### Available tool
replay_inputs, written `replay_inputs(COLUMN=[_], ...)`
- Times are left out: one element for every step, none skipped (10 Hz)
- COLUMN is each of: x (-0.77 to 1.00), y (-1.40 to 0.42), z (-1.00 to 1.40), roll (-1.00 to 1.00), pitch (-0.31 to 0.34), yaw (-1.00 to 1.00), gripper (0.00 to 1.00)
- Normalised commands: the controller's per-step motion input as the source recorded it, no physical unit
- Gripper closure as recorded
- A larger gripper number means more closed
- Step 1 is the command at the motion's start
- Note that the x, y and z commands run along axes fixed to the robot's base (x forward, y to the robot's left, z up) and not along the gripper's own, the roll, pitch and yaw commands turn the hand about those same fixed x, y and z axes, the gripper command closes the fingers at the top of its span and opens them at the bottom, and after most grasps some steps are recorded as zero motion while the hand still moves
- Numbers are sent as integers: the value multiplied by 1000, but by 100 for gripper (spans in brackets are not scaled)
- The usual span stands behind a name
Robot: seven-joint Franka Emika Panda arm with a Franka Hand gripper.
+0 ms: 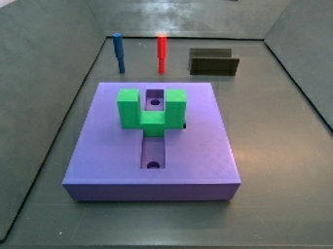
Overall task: Pick up the brown object. Move up. Place the brown object on the fixture. Regrasp the brown object. Move to above the board. Insert the brown object.
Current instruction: Insert the brown object.
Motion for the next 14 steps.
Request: replay_inputs(x=[0, 0, 0, 0, -20, -34, -34, -34, -31, 0, 0, 0, 0, 0], y=[-40, -43, -46, -49, -54, -54, -54, -54, -54, -57, -54, -60, -63, -46], z=[-91, -91, -94, -114, -320, -346, -349, -366, -371, -326, -303, -237, -203, -226], roll=[-113, -117, -114, -117, -151, -149, -147, -130, -129, -141, -149, -181, -200, -203], pitch=[-33, -43, -44, -51, -129, -143, -140, -134, -134, -94, -71, -29, 0, 0], yaw=[-1000, -1000, -1000, -1000, -914, -920, -920, -934, -937, -914, -903, -860, -834, -831], gripper=[100, 100, 100, 100, 100, 100, 100, 100, 100, 100, 100, 100, 100, 100])
